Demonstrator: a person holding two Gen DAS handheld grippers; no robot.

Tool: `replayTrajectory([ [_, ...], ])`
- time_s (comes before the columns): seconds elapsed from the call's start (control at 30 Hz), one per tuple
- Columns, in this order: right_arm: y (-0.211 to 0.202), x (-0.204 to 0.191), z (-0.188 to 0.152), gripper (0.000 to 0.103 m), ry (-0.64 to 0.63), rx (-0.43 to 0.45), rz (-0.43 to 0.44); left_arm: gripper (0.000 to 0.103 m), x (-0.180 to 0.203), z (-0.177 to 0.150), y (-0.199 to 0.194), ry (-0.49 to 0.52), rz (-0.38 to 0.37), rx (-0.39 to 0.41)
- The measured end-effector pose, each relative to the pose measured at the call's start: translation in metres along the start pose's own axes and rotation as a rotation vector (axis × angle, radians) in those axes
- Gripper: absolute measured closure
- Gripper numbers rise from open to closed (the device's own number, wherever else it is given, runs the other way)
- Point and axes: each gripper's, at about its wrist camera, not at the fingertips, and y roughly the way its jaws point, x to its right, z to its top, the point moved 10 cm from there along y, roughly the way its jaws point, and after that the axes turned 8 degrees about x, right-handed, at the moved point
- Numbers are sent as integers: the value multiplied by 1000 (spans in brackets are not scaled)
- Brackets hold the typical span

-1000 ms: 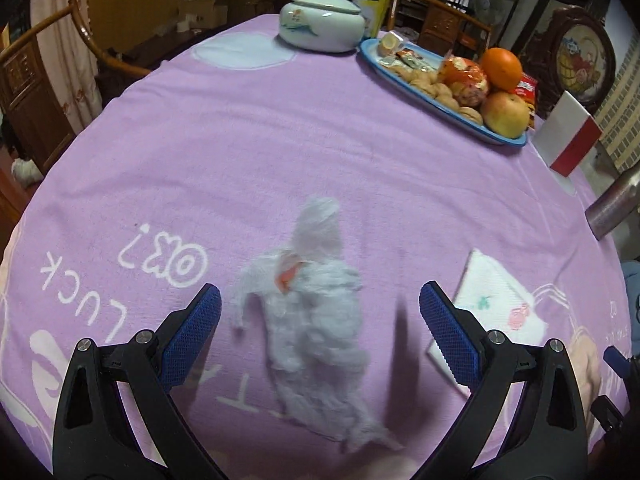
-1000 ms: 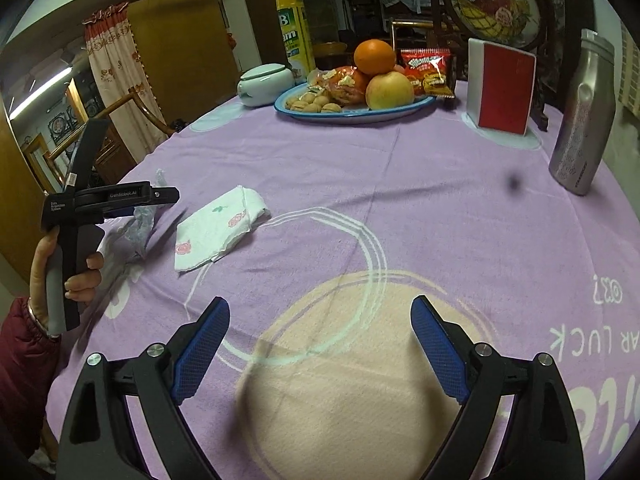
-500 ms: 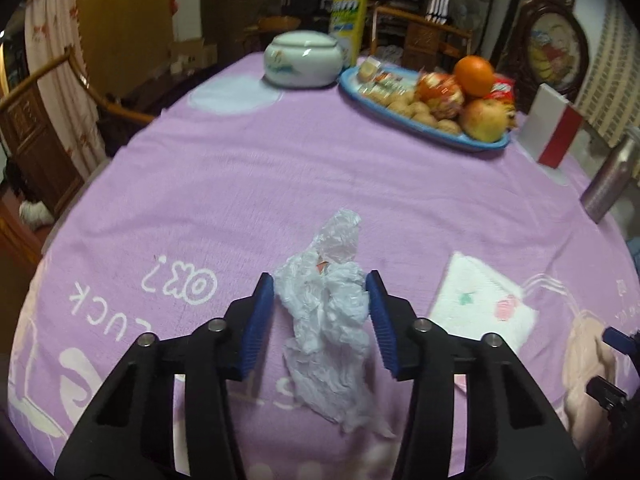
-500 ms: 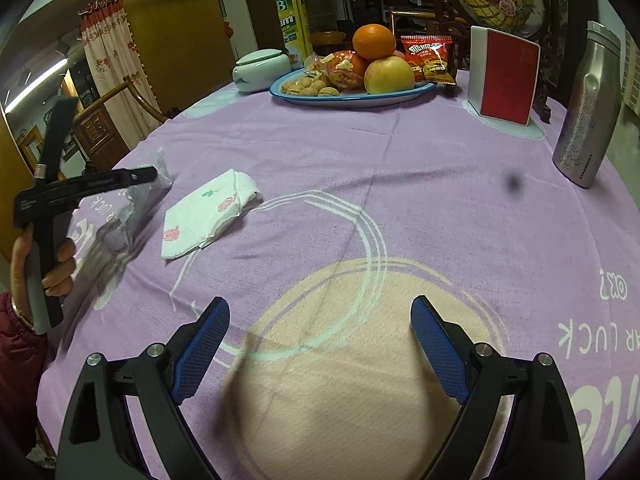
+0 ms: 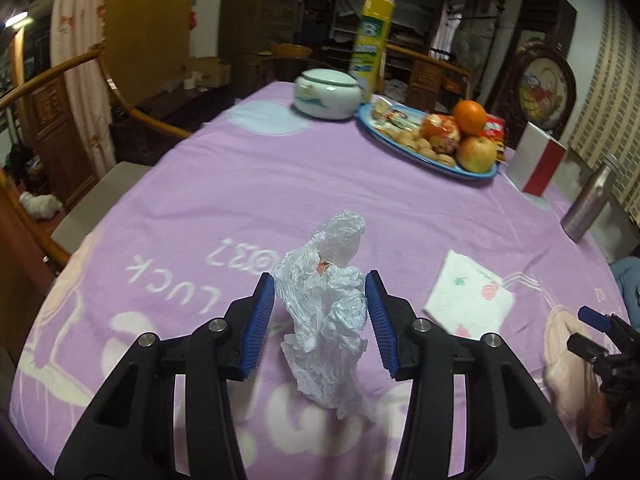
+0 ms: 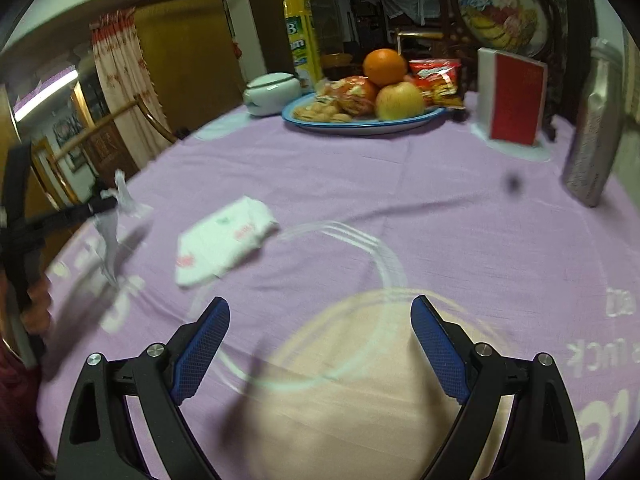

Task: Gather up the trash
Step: 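Lift the plastic wrap with the left tool while the right tool grasps the white tissue, then carry the plastic wrap and white tissue toward the red wastebasket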

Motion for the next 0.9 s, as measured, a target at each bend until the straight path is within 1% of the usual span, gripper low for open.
replayTrajectory([
  [0.07, 12, -11, 4, 12, -2, -35, 14, 56, -7, 0, -4, -10, 13, 12],
  [0.17, 38, -34, 17, 13, -57, -74, 21, 56, -11, 0, -4, -19, 13, 10],
  [0.27, 66, -54, 28, 13, -123, -92, 14, 56, -9, -1, -3, -20, 0, -1],
  [0.37, 86, -67, 31, 13, -146, -107, 12, 56, -7, -2, -2, -11, -7, -8],
  [0.47, 98, -75, 30, 26, -179, -112, -2, 56, -4, -3, -2, -9, -23, -12],
  [0.53, 104, -76, 24, 39, -192, -129, -5, 55, -2, -3, -2, -10, -34, -16],
  [0.57, 108, -76, 20, 41, -189, -143, -8, 55, -1, -3, -1, -9, -38, -17],
  [0.6, 107, -76, 21, 52, -185, -136, -2, 55, 0, -3, -1, -8, -44, -19],
  [0.63, 106, -77, 23, 73, -183, -130, 5, 55, 1, -3, -1, -7, -47, -21],
  [0.67, 104, -76, 24, 86, -191, -122, 1, 55, 1, -3, 0, -4, -46, -23],
  [0.7, 104, -76, 24, 99, -187, -126, 16, 55, 2, -4, 2, 0, -42, -27],
  [0.8, 100, -75, 25, 99, -142, -123, 58, 55, 3, -7, 6, 12, -34, -43],
  [0.9, 88, -76, 35, 99, -126, -92, 81, 55, 2, -10, 10, 18, -29, -59],
])
